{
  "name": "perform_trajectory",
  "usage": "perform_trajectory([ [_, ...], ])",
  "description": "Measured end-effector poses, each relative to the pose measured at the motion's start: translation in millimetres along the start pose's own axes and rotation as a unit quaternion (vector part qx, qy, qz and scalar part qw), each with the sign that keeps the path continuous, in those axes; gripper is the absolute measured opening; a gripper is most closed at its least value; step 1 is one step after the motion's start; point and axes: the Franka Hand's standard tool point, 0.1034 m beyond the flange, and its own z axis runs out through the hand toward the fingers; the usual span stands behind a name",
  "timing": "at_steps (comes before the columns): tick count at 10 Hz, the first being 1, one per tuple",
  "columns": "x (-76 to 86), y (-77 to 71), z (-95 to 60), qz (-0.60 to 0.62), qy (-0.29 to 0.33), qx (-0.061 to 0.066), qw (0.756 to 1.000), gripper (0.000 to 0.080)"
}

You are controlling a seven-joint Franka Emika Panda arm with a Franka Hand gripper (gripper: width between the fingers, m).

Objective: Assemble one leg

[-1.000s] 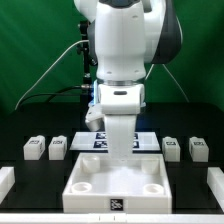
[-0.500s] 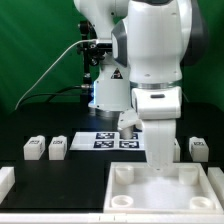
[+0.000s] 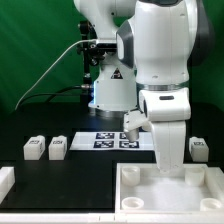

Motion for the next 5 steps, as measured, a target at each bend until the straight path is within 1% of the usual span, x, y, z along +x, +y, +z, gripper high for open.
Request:
perform_trajectory([
  [2,-0.6,-0.2,0.2,0.001,0.000,0.000,1.000,0.0057],
  [3,-0.9,-0.2,0.3,0.001,0.000,0.000,1.000,0.0232],
  [4,-1.2,-0.2,0.3,0.001,0.000,0.000,1.000,0.0369],
  [5,-1.4,-0.2,0.3,0.002,0.000,0.000,1.000,0.0369],
])
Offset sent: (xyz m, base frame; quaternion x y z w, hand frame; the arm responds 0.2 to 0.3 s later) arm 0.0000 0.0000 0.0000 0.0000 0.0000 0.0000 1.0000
